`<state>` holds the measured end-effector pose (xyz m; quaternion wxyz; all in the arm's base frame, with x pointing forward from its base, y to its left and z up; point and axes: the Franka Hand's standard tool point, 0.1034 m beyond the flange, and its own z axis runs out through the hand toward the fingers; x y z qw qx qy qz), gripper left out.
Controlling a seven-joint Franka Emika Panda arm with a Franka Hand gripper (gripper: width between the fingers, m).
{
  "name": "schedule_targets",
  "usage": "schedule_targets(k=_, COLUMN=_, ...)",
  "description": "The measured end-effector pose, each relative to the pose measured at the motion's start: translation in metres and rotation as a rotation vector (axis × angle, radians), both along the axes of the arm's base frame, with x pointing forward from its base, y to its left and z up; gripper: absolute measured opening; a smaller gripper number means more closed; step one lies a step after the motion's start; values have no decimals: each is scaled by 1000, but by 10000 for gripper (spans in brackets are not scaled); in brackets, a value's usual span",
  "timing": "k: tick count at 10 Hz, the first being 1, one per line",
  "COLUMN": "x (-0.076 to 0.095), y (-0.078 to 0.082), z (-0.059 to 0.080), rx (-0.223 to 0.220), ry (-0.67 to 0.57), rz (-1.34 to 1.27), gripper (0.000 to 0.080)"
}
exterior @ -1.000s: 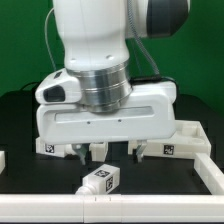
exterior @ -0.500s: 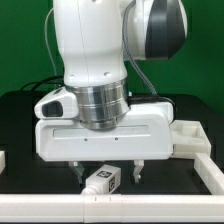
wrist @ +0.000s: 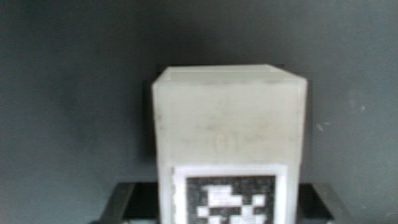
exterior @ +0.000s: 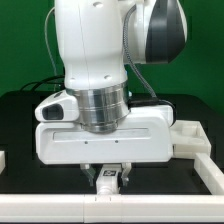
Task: Assemble one leg
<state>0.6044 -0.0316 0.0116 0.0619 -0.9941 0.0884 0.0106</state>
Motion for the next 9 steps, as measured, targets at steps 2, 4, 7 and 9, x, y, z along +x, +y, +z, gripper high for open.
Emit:
schedule_targets(k=2, x=-17, y=-27, z=0, rx=-17, ry=-19, rz=83, gripper=282)
schedule_targets(k=4, x=-28, y=-75, z=4, rx=-34, ry=-29, rz=169, gripper=282)
schedule_targets(k=7, x=-30, y=-86, z=-1, rx=-48, ry=-43, rz=171, gripper=282)
schedule_targets(k=9, x=-29, y=-84, z=-1, rx=-51, ry=-50, rz=177, gripper=284)
